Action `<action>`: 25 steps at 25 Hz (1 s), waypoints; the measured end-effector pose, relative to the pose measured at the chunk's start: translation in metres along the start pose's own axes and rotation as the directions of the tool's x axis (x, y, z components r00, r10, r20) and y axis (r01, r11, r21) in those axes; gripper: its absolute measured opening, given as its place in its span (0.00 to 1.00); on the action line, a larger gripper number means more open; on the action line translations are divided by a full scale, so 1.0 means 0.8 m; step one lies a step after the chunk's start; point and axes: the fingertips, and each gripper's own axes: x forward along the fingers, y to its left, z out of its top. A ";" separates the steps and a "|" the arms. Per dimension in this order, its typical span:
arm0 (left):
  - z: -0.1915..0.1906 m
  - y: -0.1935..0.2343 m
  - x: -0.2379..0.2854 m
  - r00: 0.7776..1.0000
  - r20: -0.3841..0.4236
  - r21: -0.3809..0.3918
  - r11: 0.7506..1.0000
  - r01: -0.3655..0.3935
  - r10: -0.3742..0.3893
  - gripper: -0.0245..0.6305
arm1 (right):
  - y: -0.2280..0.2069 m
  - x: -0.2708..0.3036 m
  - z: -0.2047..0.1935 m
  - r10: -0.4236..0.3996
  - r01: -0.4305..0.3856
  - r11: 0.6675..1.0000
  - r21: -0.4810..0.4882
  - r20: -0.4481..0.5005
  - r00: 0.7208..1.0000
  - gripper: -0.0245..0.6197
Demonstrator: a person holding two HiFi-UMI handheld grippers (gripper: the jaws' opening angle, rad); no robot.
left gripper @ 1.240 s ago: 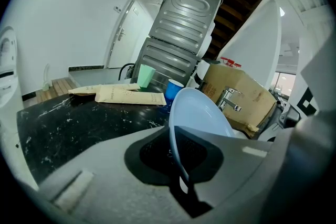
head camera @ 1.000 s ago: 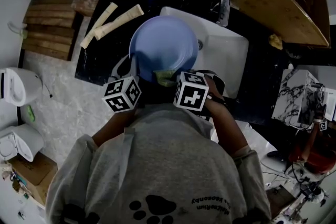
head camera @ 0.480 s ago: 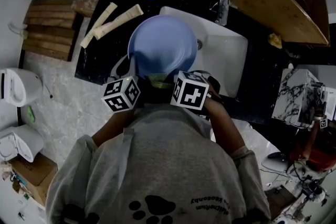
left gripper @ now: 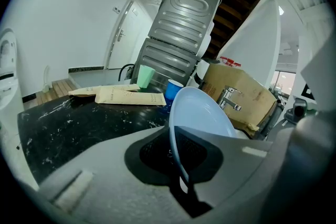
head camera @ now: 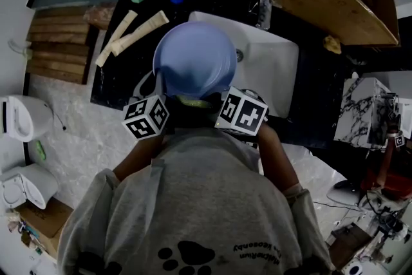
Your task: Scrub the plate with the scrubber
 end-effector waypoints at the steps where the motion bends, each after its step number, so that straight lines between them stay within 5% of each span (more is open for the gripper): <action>1: 0.000 0.000 0.001 1.000 -0.002 0.001 1.000 0.000 0.000 0.07 | -0.003 -0.002 0.001 -0.013 0.013 1.000 0.010 0.019 1.000 0.15; 11: -0.003 0.006 0.000 1.000 -0.008 -0.016 1.000 -0.012 0.012 0.07 | -0.029 -0.039 0.014 -0.193 0.169 0.977 0.127 0.204 0.960 0.15; 25: -0.007 0.012 0.009 0.999 -0.037 -0.083 0.997 -0.001 -0.002 0.06 | -0.036 -0.090 0.036 -0.469 0.412 0.883 0.224 0.465 0.751 0.15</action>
